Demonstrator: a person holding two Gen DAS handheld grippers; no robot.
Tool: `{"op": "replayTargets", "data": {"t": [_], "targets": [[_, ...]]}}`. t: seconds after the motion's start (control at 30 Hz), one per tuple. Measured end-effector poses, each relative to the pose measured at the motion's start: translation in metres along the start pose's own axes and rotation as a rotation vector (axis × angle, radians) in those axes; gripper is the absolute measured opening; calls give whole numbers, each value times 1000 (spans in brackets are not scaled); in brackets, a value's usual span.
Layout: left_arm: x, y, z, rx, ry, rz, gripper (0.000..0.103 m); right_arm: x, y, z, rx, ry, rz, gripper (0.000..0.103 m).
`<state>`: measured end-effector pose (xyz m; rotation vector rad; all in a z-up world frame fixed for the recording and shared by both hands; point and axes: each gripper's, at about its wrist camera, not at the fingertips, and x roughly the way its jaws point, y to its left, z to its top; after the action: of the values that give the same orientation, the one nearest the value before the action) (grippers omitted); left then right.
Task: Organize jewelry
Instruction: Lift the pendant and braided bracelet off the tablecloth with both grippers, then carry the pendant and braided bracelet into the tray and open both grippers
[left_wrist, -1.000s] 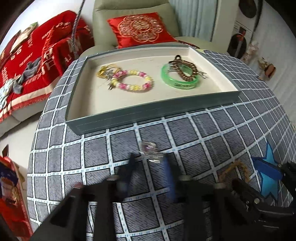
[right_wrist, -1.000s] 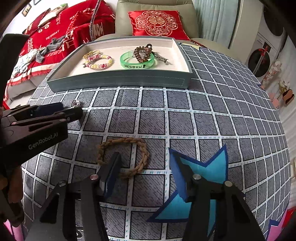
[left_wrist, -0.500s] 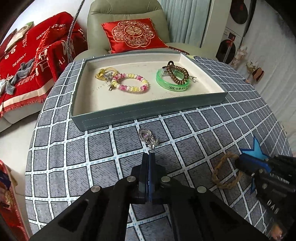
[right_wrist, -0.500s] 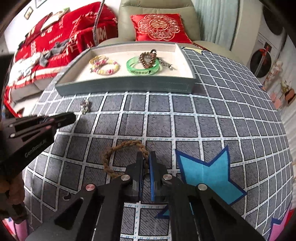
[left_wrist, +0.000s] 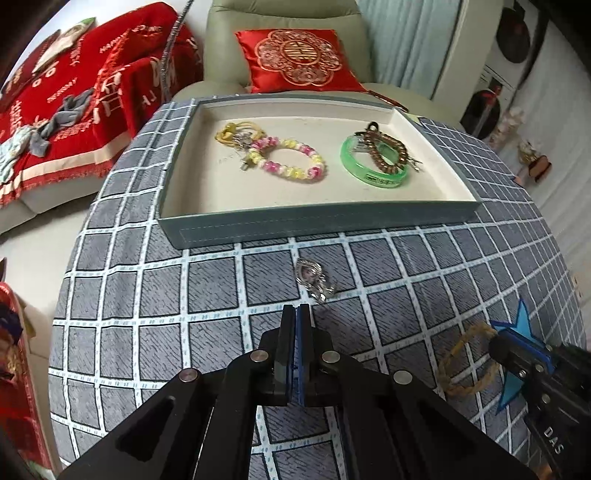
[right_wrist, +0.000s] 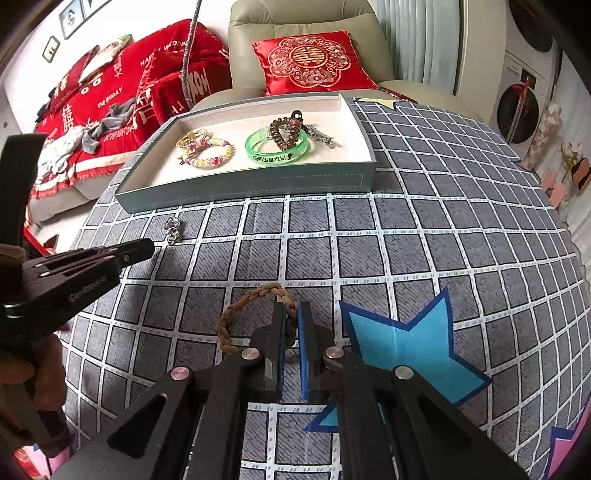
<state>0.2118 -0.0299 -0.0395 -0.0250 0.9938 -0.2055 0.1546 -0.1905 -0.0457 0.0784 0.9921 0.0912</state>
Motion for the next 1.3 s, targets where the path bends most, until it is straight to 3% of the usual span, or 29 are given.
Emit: {"op": "replayTargets", "data": {"t": [0.2,0.23,0.27,0.3,0.53,0.87,0.9,0.97,1.0,1.03,1.07,1.3], "targets": [[1,2,1,-22,9,14,15,-2,-3,-1,16,-11,17,7],[2,3,1,-32,11,14,25,-2,-3,-1,17,-12,19,7],[2,4,1,-37,15,15,49,-2,-4,-2,19,-12,21,7],[2,4,1,-42,24,20,103,-3,-4,-2,19,-12,23,7],[20,-5,5,-15,-9,79,103,-4,-7,-4,27,-16,27,7],[65,-14,25,-6,36,85,100,-2,-12,-6,42,-8,33,7],[66,-14,26,-4,33,84,98,-2,-12,-6,43,-8,34,7],[65,-18,29,9,18,92,82,-1,-12,-6,43,-7,34,7],[64,-20,29,20,7,88,66,-1,-12,-6,44,-7,35,7],[63,-20,29,35,-3,79,37,-1,-12,-7,44,-7,35,7],[63,-21,30,49,-4,73,30,-1,-12,-7,44,-7,34,7],[49,-12,28,50,-27,6,30,-6,-12,-5,42,-19,39,7]]}}
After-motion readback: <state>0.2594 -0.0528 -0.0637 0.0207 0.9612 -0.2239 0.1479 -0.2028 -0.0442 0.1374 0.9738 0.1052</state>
